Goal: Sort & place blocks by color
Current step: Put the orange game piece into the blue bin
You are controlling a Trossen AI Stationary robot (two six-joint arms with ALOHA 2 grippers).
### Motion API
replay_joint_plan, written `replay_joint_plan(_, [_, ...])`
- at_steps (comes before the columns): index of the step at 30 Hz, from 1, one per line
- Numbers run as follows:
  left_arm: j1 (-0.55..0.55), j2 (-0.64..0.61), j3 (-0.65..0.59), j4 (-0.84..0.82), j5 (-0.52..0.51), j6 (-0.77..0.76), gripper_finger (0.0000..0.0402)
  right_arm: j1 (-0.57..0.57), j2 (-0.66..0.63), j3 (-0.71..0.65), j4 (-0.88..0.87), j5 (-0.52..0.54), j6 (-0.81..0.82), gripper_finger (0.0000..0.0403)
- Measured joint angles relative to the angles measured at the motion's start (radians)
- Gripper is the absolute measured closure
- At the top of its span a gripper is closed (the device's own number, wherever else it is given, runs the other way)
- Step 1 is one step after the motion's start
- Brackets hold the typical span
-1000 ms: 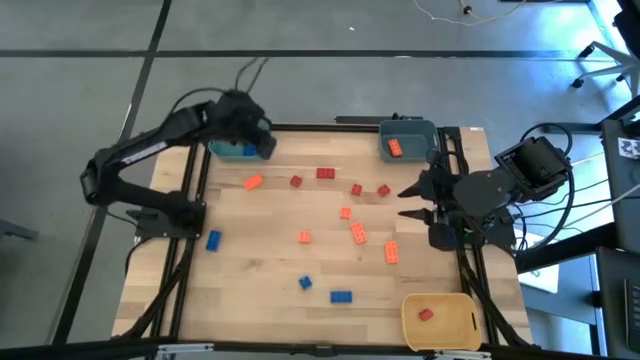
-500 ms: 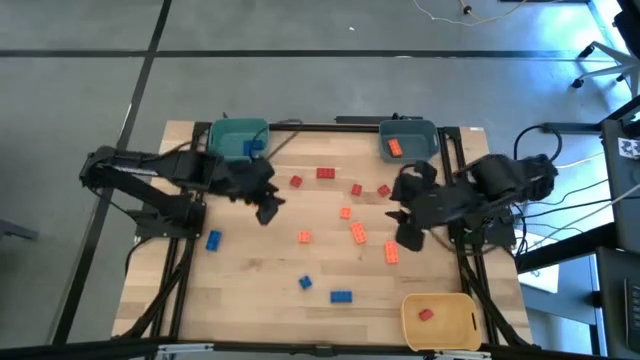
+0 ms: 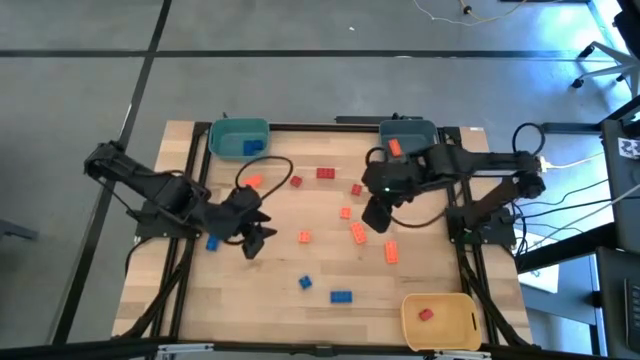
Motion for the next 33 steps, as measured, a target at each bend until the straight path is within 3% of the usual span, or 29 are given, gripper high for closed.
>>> replay_joint_plan(7, [-0.055, 0.000, 0.000, -0.044, -0.052, -0.008, 0.0203, -0.054, 0.001, -0.194, 0.071, -0.053, 0.265, 0.0226])
replay_joint_plan(12, [-0.054, 0.000, 0.000, -0.068, -0.056, -0.004, 0.0203, -0.078, 0.001, -0.330, 0.279, -0.054, 0.382, 0.0226])
replay_joint_plan(16, [-0.054, 0.000, 0.000, -0.070, -0.065, -0.002, 0.0203, -0.078, 0.012, -0.421, 0.366, -0.066, 0.420, 0.0226])
replay_joint_plan(23, [-0.054, 0.000, 0.000, -0.076, -0.074, 0.000, 0.0203, -0.078, 0.088, -0.487, 0.396, -0.230, 0.442, 0.0226])
replay_joint_plan(33, [-0.054, 0.000, 0.000, -0.075, -0.099, -0.001, 0.0203, -0.078, 0.183, -0.490, 0.444, -0.256, 0.433, 0.0226])
